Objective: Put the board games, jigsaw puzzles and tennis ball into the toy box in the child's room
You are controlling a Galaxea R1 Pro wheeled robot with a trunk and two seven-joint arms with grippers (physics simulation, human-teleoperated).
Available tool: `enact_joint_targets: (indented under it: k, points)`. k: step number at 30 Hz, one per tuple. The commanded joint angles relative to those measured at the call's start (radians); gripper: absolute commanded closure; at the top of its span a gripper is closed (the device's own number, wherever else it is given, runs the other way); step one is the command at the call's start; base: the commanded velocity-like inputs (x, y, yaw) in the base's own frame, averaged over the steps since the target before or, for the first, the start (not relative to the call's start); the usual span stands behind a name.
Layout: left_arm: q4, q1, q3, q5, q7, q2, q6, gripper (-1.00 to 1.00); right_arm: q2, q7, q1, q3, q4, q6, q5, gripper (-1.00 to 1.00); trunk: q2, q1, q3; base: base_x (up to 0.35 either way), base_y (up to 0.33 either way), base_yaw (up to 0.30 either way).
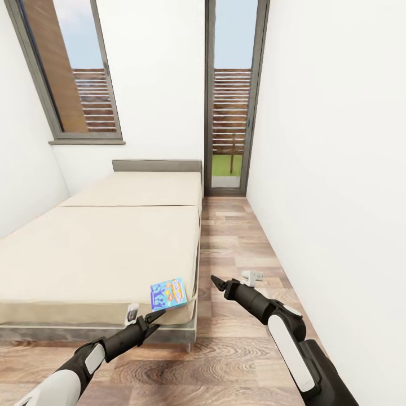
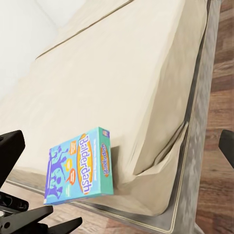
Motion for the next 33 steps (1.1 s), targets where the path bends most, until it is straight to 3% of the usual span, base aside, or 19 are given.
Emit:
enact_joint_targets:
  k: [1, 33]
  points:
    - [0.0, -0.001, 0.007, -0.006, -0.003, 0.0, 0.01, -1.0, 0.0, 0.001, -0.001, 0.0, -0.001, 0.004, -0.002, -1.0, 0.0, 0.0, -0.001, 0.106, 0.0, 0.0]
    - [0.0, -0.001, 0.007, -0.006, -0.008, 0.0, 0.011, -1.0, 0.0, 0.001, -0.001, 0.0, -0.001, 0.004, -0.002, -1.0, 0.0, 0.0, -0.001, 0.027, 0.0, 0.0]
